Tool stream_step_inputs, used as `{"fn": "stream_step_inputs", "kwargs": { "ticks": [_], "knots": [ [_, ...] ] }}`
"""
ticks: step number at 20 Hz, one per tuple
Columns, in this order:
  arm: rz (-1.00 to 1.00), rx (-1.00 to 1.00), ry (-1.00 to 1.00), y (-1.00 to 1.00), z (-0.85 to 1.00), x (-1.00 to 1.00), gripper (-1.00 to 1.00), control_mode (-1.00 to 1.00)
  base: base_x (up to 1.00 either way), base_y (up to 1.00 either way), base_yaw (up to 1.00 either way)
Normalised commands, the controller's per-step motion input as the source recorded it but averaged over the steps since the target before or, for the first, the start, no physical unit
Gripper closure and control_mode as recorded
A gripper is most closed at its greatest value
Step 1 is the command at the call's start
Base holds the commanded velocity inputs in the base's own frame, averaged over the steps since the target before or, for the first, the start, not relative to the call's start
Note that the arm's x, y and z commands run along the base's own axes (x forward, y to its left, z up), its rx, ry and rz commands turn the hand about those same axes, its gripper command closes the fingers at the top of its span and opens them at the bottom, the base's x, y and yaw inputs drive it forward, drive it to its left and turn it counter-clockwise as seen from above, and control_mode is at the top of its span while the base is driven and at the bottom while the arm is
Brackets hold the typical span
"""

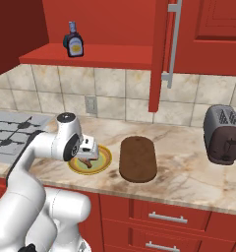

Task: Pick the chicken drumstick from the plate and place it on the cutting board. Then pick the condiment bottle from the cabinet and place it next to the cutting board.

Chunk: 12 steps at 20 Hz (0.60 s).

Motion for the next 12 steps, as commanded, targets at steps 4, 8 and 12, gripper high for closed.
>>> {"fn": "stream_step_inputs", "kwargs": {
  "ticks": [4, 8, 12],
  "knots": [
    [0.00, 0.00, 0.00, 0.00, -0.23, 0.06, -1.00, -1.00, 0.00, 0.00, 0.00],
    [0.00, 0.00, 0.00, 0.00, -0.20, 0.11, -1.00, -1.00, 0.00, 0.00, 0.00],
    [0.00, 0.00, 0.00, 0.00, -0.14, 0.21, -1.00, -1.00, 0.00, 0.00, 0.00]
  ]
}}
